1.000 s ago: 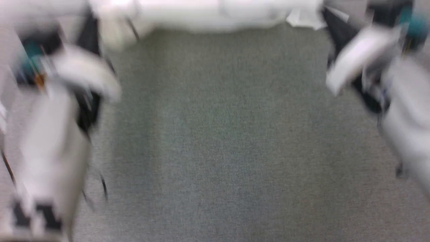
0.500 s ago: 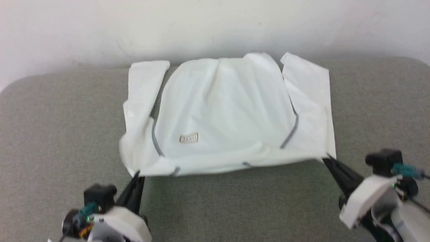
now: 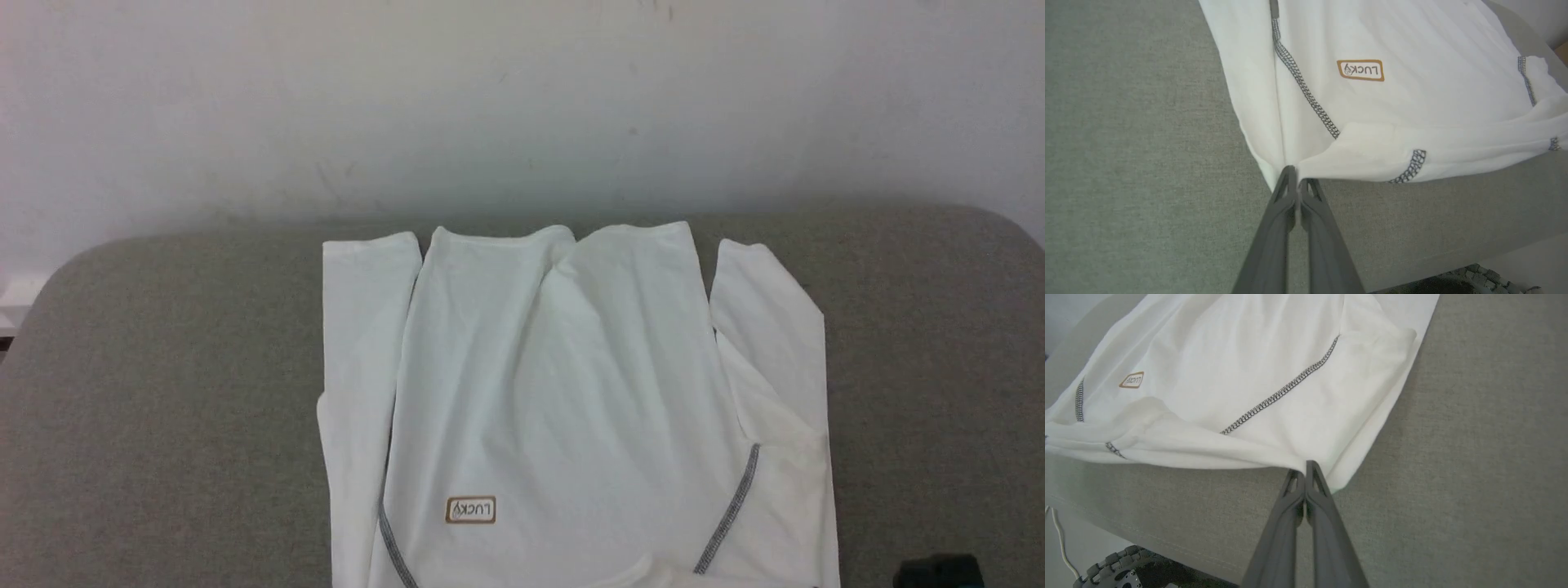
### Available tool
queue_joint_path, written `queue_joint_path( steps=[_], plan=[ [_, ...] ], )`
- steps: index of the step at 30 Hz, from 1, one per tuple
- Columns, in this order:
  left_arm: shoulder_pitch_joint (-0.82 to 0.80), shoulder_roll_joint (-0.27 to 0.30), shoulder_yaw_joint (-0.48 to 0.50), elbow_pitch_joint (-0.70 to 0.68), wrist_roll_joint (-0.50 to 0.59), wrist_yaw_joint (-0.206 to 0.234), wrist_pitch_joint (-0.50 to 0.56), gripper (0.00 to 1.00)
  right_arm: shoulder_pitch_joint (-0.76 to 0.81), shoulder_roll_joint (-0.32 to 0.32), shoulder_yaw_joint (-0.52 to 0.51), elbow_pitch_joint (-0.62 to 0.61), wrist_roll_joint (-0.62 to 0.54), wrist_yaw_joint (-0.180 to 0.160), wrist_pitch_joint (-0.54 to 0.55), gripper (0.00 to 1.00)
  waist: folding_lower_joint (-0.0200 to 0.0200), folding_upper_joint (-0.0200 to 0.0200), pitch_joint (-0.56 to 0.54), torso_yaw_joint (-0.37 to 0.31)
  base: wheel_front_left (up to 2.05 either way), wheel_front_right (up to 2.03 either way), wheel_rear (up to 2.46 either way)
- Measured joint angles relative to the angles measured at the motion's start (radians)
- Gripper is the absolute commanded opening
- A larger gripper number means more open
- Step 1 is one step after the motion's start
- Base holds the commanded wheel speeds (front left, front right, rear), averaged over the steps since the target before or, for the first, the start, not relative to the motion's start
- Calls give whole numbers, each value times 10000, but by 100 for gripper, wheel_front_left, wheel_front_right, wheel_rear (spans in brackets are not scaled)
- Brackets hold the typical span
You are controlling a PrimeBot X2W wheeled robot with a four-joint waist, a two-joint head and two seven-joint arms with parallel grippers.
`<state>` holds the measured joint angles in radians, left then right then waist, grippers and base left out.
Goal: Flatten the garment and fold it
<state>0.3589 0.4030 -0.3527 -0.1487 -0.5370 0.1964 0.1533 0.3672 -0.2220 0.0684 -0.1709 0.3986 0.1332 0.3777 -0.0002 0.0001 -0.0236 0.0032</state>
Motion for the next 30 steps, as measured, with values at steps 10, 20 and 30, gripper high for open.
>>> queue_joint_path(
  steps=[10,20,30],
  plan=[
    [884,44,-297,-238,-838,69,1195,0,704,453,-123,-205,-865,-4,702,100,2,0,81,72,0,0,0],
    [47,-560,617,-811,-1499,-362,-268,100,80,892,-337,-1260,-468,-8,-1810,100,3,0,405,186,0,0,0],
    [-3241,-31,2439,-460,-915,-190,-1747,100,-1373,1371,-1279,-2151,-1003,-15,-2652,100,3,0,1164,174,0,0,0]
  ],
)
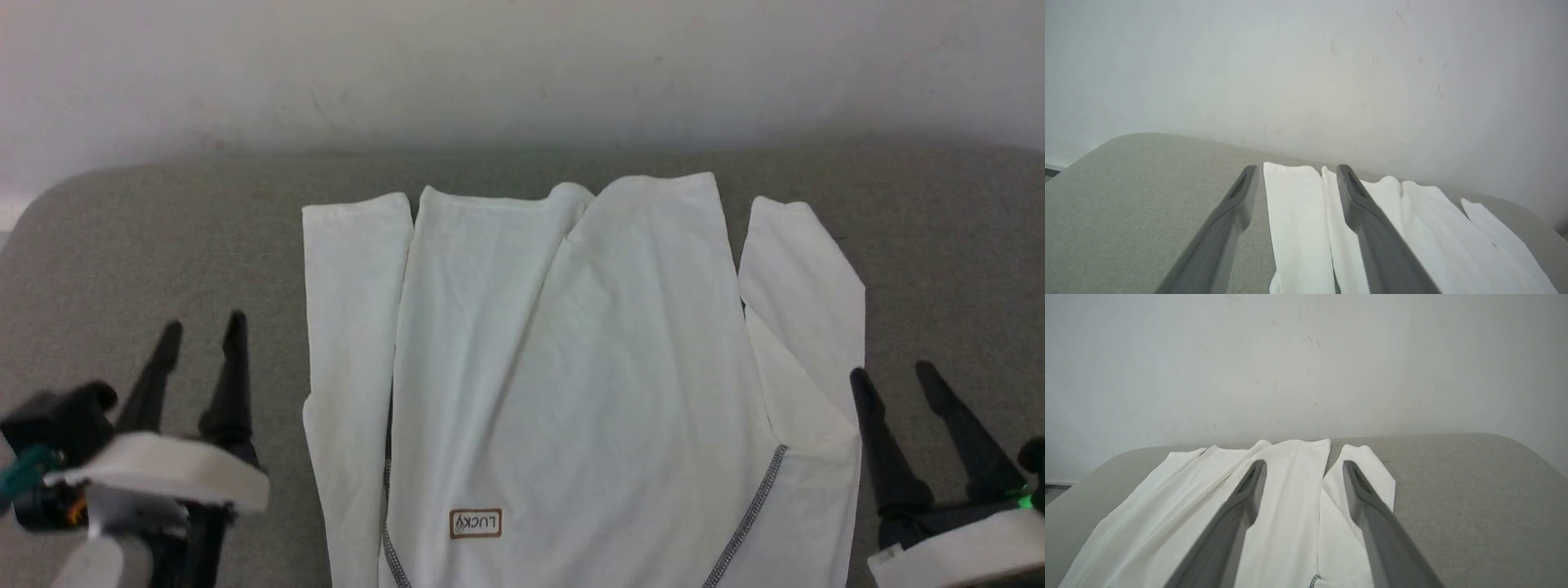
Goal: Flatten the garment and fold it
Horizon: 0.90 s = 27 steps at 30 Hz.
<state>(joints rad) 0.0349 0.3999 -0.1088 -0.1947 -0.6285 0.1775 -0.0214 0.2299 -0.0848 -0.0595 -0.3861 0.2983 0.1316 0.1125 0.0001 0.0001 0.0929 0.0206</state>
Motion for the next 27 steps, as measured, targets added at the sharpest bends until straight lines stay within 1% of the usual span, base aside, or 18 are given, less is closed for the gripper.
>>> queue_joint_path(
  steps=[5,7,10,13,17,21,25,27],
  plan=[
    [-2523,155,326,1352,54,-77,-226,100,-959,-65,-54,-90,-82,0,12,100,1,0,799,-95,0,0,0],
    [-3600,307,351,2069,40,-265,-71,100,-1308,-121,-42,-81,-82,0,10,100,2,0,1168,-150,0,0,0],
    [-5180,637,230,3258,-38,-658,426,100,-1735,-221,77,-33,-79,0,-4,100,3,0,1737,-255,0,0,0],
    [-6511,972,-67,4527,-119,-1080,1390,100,-2064,-311,334,84,-69,0,-19,100,3,0,2287,-401,0,0,0],
    [-7902,1294,-564,6088,-165,-1465,3010,100,-2353,-370,594,293,-50,0,-31,100,3,-1,2942,-665,0,0,0],
    [-9022,1448,-872,7306,-485,-1766,4583,100,-2490,-376,823,554,27,0,-8,100,1,0,3488,-982,0,0,0],
    [-9658,1685,-1014,8301,-600,-1709,5937,100,-2544,-341,1062,765,134,0,-4,100,0,-1,3861,-1403,0,0,0],
    [-9821,1825,-1047,8625,-598,-1555,6307,100,-2582,-330,1085,828,242,0,-65,100,0,0,4016,-1610,0,0,0]
  ],
)
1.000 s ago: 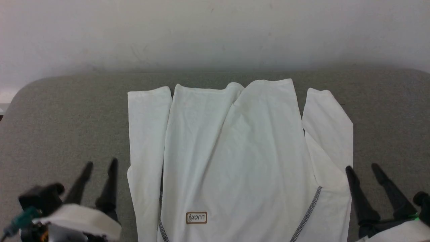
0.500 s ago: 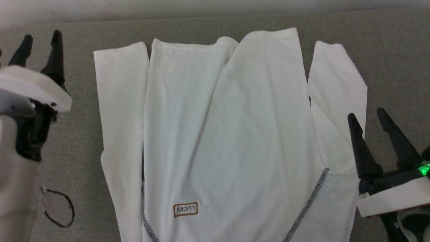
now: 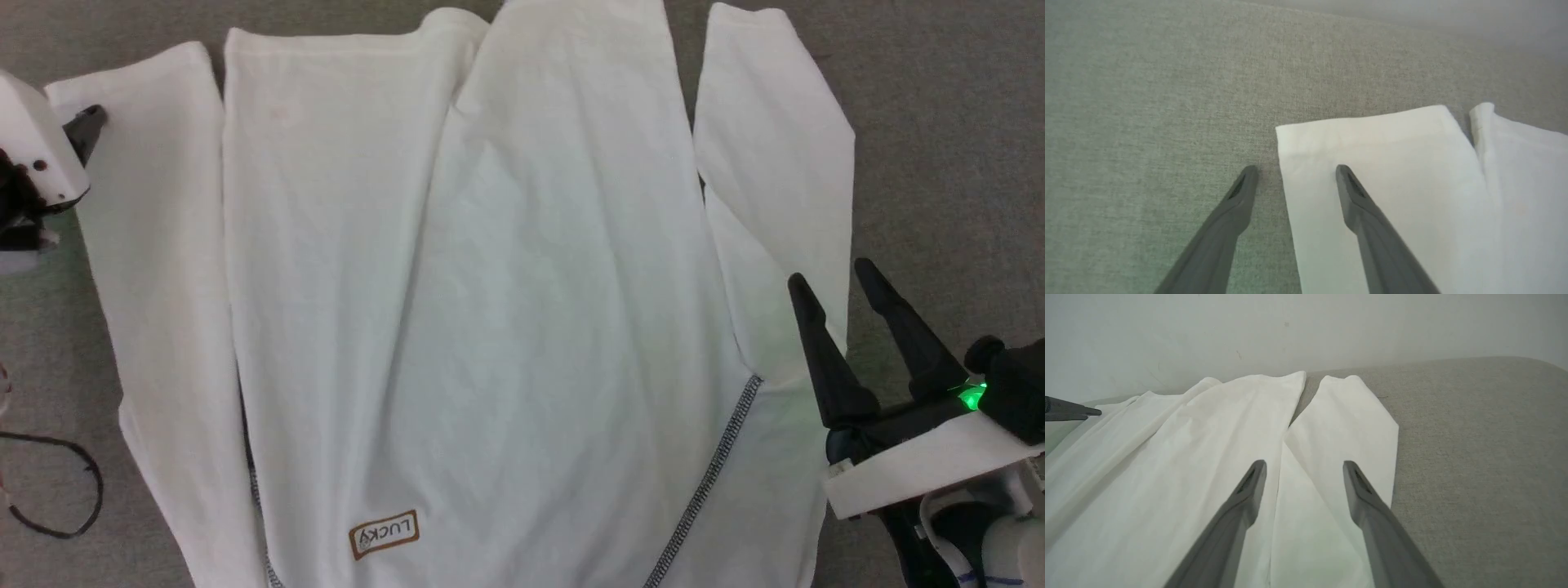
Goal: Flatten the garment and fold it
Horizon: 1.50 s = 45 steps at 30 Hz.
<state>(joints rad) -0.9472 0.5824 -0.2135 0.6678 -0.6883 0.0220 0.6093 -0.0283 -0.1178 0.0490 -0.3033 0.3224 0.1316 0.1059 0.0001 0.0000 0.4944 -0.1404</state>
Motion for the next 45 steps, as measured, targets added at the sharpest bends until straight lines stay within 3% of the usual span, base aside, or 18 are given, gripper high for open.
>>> queue_joint_path(
  steps=[4,5,7,8,12,18,23,38,45],
  plan=[
    [-289,374,-8,426,-46,326,932,100,-34,8,119,136,119,0,-25,100,-4,0,242,-388,0,0,0],
    [-382,462,-17,502,-81,378,1290,82,-33,8,102,165,125,0,-27,100,-4,0,282,-476,0,0,0],
    [-485,627,33,531,-184,483,1802,3,-32,6,75,211,138,0,-42,100,-4,0,340,-631,0,0,0],
    [-481,671,102,539,-288,510,1927,0,-27,8,50,232,148,0,-52,100,-4,0,354,-691,0,0,0],
    [-202,654,184,387,-422,504,1611,0,48,48,-105,267,222,0,-58,100,-3,0,250,-754,0,0,0],
    [934,412,387,-23,-412,299,-499,0,483,125,-537,270,203,0,2,100,0,0,-205,-572,0,0,0],
    [2033,403,610,-251,-274,495,-1812,0,1043,255,-1003,261,190,0,234,100,0,0,-861,-209,0,0,0],
    [2738,1829,1081,-1498,259,796,-2970,0,1936,499,-1413,192,115,0,798,100,-3,0,-3064,1130,0,0,0],
    [2708,1542,334,-2673,393,376,-2706,0,2388,596,-1735,199,117,0,794,100,-4,0,-3941,1304,0,0,0]
  ],
)
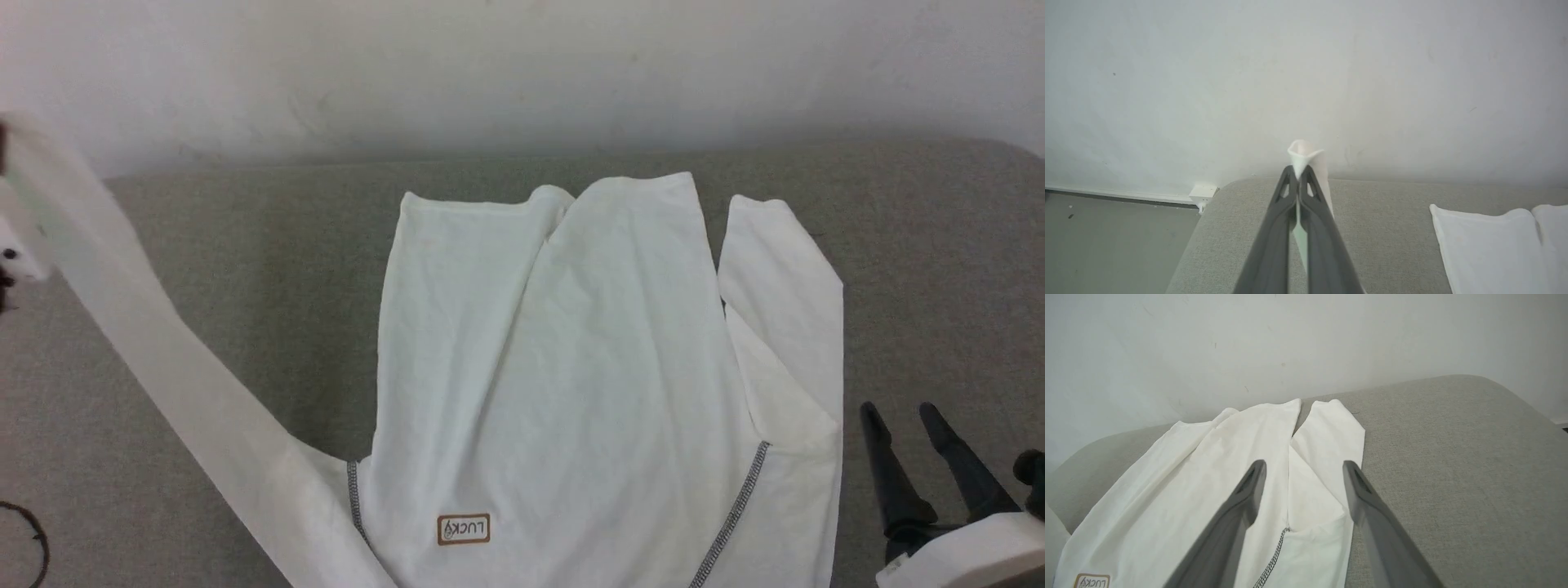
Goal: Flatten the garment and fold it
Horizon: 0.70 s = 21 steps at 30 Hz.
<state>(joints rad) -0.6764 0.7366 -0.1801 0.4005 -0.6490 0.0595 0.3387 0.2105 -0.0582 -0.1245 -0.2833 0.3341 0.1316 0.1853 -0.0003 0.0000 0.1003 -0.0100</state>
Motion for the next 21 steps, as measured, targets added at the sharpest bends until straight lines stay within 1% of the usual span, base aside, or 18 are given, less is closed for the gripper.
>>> queue_joint_path(
  steps=[4,9,12,17,21],
  plan=[
    [14,-637,-721,-932,151,-107,314,0,77,23,-31,-33,0,0,6,100,0,0,-388,-33,0,0,0],
    [57,-1935,-1973,-2128,403,-84,807,0,128,46,-140,-65,17,0,73,100,2,0,-625,-242,0,0,0],
    [169,-2679,-2648,-2562,433,-88,941,0,150,48,-307,-69,121,0,65,100,2,0,-667,-403,0,0,0],
    [494,-4115,-3806,-2750,420,-159,1022,0,172,44,-671,-71,182,0,-10,100,2,0,-643,-641,0,0,0],
    [831,-5298,-4732,-2336,435,-253,894,0,156,50,-755,-105,180,0,-4,100,3,0,-501,-817,0,0,0]
  ],
)
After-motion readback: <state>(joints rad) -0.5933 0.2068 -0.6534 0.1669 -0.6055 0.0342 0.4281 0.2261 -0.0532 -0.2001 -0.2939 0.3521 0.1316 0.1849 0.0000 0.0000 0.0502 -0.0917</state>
